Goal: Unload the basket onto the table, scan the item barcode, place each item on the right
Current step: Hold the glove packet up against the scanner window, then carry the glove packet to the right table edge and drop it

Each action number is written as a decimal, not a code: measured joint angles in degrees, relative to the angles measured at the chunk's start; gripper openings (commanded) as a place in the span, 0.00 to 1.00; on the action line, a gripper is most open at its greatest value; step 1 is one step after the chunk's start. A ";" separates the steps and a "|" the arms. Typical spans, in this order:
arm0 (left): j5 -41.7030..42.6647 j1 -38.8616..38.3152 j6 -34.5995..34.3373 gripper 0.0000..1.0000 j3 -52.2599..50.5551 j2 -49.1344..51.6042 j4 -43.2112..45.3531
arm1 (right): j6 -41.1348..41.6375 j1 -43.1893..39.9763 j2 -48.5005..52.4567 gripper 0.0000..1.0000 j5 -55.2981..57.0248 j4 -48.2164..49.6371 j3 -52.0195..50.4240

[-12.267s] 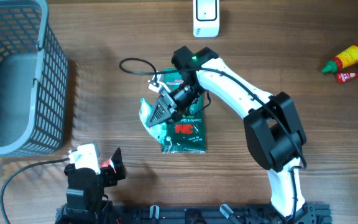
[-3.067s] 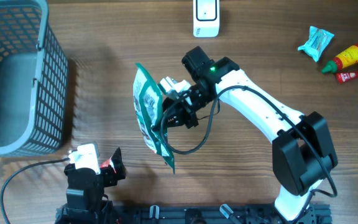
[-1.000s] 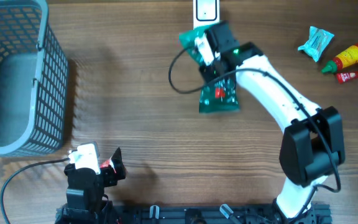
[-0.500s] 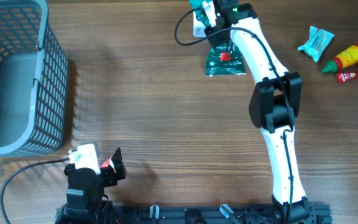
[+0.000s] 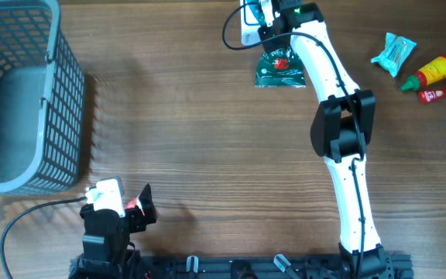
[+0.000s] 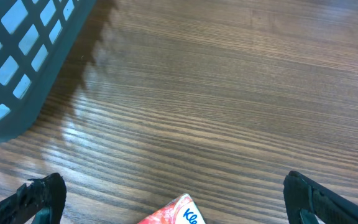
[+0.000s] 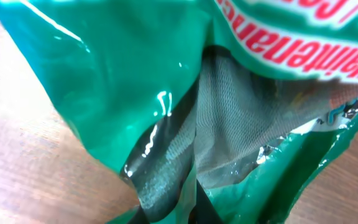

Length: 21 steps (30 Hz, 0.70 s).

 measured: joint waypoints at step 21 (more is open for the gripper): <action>0.00 0.00 0.00 1.00 0.00 0.00 0.00 | 4.50 -26.58 -9.20 0.04 0.72 -25.11 -9.62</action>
